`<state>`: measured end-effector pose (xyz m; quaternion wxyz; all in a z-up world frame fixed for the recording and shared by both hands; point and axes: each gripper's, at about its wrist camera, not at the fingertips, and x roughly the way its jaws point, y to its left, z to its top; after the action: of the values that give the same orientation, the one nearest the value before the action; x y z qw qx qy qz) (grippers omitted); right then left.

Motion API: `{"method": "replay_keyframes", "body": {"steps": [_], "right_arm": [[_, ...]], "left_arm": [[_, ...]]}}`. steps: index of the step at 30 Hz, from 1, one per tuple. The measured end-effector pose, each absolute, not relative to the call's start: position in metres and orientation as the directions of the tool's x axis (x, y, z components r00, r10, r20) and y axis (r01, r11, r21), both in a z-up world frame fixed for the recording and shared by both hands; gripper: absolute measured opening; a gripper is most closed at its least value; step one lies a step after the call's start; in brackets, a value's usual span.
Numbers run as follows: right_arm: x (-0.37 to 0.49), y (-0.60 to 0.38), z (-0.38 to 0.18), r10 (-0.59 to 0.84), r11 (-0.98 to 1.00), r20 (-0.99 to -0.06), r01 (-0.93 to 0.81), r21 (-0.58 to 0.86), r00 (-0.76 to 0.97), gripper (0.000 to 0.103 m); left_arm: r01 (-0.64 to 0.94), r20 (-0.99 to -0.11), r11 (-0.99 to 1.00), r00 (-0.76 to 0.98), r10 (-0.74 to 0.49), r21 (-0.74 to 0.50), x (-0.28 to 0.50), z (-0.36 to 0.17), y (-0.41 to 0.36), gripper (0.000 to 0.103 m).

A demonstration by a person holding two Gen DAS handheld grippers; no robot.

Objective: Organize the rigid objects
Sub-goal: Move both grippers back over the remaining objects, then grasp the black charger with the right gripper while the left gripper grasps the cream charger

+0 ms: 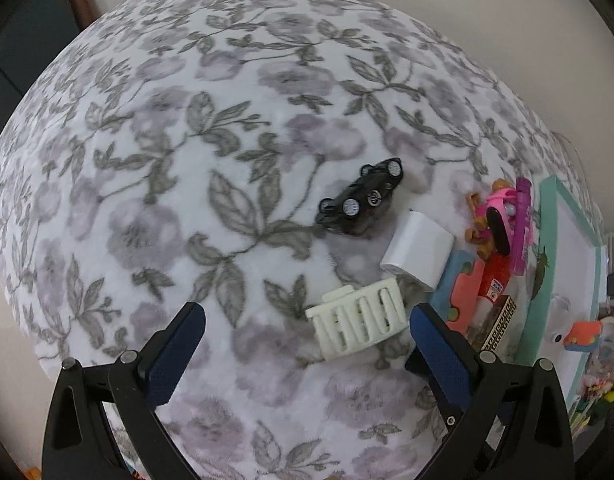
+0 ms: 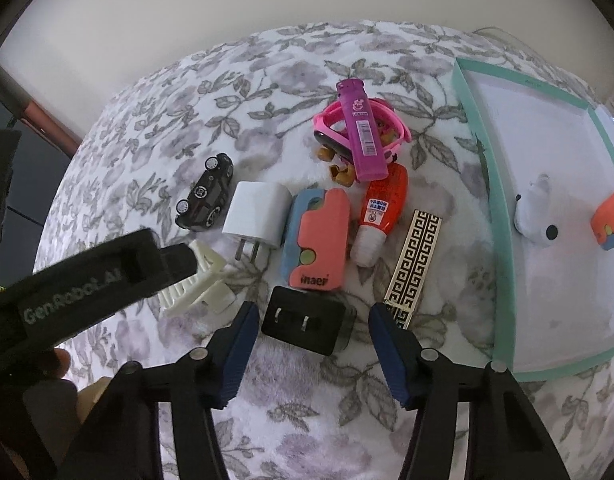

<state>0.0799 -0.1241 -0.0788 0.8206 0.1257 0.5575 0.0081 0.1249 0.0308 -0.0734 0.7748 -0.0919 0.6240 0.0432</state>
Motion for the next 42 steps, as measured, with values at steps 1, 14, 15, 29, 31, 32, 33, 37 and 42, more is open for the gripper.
{"method": "replay_keyframes", "body": {"steps": [1,14,15,29,31,32,33,37,42], "right_arm": [[0.08,-0.124,-0.079,0.154,0.968,-0.913,0.126,0.216,0.377,0.056],[0.081,-0.119,-0.086,0.153,0.973,-0.919,0.106,0.204,0.364,0.049],[0.081,-0.119,-0.087,0.152,0.974,-0.919,0.105,0.203,0.364,0.049],[0.084,-0.123,-0.101,0.161,0.97,-0.931,0.122,0.211,0.328,0.046],[0.084,-0.123,-0.101,0.16,0.97,-0.931,0.12,0.21,0.328,0.046],[0.084,-0.123,-0.101,0.161,0.97,-0.931,0.12,0.21,0.328,0.046],[0.084,-0.123,-0.101,0.16,0.97,-0.931,0.121,0.21,0.328,0.046],[0.083,-0.123,-0.1,0.162,0.97,-0.931,0.118,0.211,0.326,0.046],[0.082,-0.126,-0.097,0.165,0.968,-0.931,0.127,0.216,0.324,0.046]], "left_arm": [[-0.175,-0.974,0.981,0.221,-0.044,-0.084,0.126,-0.075,0.029,0.102],[-0.163,-0.968,0.979,0.234,-0.085,-0.125,0.136,-0.092,0.024,0.102],[-0.16,-0.969,0.979,0.232,-0.085,-0.125,0.136,-0.092,0.023,0.102],[-0.15,-0.971,0.98,0.219,-0.098,-0.132,0.131,-0.091,0.02,0.061],[-0.152,-0.972,0.98,0.215,-0.096,-0.13,0.131,-0.093,0.021,0.059],[-0.153,-0.972,0.979,0.215,-0.097,-0.131,0.131,-0.093,0.021,0.059],[-0.153,-0.972,0.98,0.215,-0.096,-0.13,0.131,-0.092,0.022,0.059],[-0.147,-0.973,0.982,0.214,-0.087,-0.12,0.129,-0.089,0.023,0.058],[-0.146,-0.971,0.983,0.224,-0.079,-0.114,0.128,-0.08,0.023,0.058]]}}
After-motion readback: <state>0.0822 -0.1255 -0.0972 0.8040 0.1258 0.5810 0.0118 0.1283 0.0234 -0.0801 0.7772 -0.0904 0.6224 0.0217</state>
